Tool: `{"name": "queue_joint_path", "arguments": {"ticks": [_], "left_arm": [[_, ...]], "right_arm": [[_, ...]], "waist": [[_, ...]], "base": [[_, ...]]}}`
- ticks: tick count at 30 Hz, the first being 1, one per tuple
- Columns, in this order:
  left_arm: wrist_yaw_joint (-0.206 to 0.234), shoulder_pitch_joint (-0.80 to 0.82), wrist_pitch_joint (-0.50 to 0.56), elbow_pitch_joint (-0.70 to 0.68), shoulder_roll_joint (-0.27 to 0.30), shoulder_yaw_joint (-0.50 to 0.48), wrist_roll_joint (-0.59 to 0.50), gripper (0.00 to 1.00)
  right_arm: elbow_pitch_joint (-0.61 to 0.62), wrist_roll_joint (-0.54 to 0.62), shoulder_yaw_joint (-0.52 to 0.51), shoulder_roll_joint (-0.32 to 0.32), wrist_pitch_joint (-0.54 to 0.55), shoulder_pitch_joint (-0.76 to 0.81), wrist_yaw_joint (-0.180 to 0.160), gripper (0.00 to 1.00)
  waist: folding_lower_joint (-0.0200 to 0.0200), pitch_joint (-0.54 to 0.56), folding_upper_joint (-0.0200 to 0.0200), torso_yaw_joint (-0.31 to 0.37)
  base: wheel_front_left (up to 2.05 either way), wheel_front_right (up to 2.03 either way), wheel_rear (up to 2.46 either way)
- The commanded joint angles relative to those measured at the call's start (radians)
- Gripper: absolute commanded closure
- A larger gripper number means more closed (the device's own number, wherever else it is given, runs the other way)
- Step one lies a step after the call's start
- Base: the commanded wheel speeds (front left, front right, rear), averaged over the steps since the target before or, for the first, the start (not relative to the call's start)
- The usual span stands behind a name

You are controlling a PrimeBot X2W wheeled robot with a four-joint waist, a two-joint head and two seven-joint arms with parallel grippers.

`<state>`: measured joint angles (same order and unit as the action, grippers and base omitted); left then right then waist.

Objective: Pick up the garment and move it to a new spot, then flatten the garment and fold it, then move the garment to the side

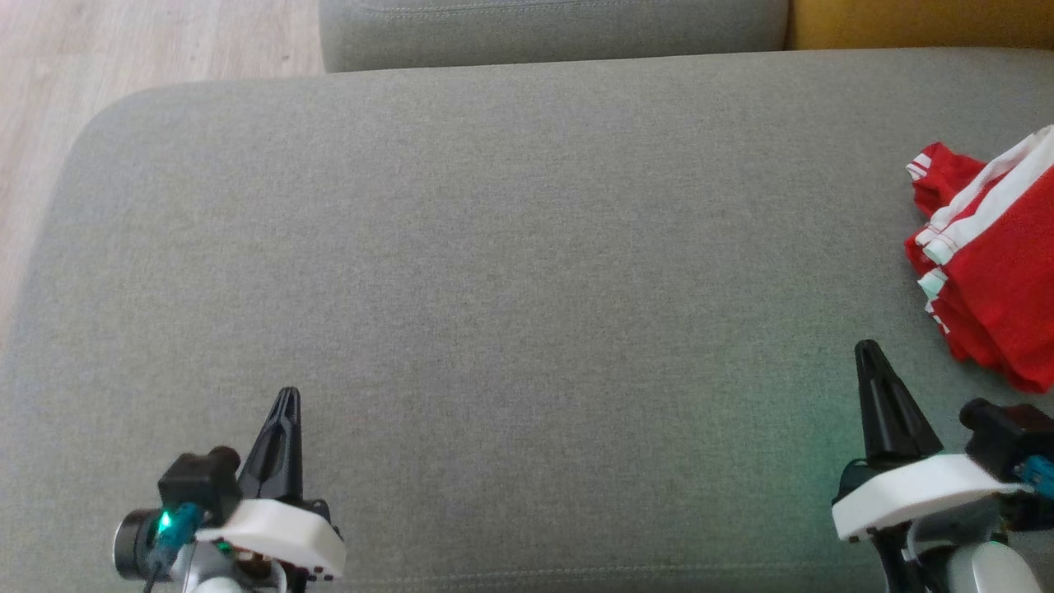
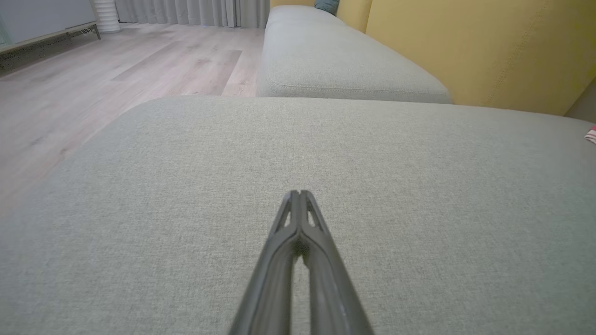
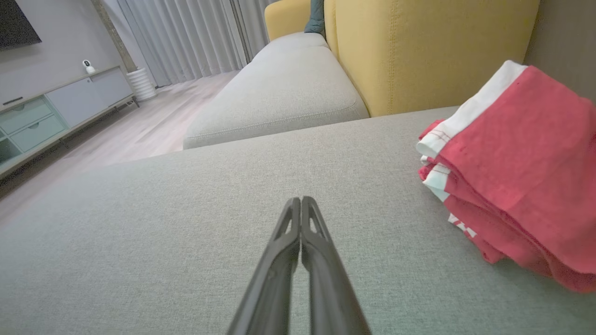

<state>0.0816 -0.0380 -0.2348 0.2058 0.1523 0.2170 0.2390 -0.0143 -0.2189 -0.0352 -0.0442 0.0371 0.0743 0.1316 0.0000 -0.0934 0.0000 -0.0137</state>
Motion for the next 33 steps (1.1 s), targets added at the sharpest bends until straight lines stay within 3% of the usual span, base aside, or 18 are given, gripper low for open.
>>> {"name": "queue_joint_path", "arguments": {"ticks": [1,33], "left_arm": [[-0.006,0.033,0.006,-0.028,0.008,-0.014,0.034,1.0],[-0.062,0.064,0.083,-0.007,-0.009,-0.08,0.402,1.0]], "right_arm": [[0.025,-0.037,0.002,-0.006,-0.002,-0.024,0.0,1.0],[-0.042,-0.416,0.005,-0.024,-0.001,-0.066,0.0,1.0]], "waist": [[0.0,0.002,0.0,0.0],[0.0,0.025,0.0,0.004]], "base": [[0.0,0.0,0.0],[0.0,0.0,0.0]]}}
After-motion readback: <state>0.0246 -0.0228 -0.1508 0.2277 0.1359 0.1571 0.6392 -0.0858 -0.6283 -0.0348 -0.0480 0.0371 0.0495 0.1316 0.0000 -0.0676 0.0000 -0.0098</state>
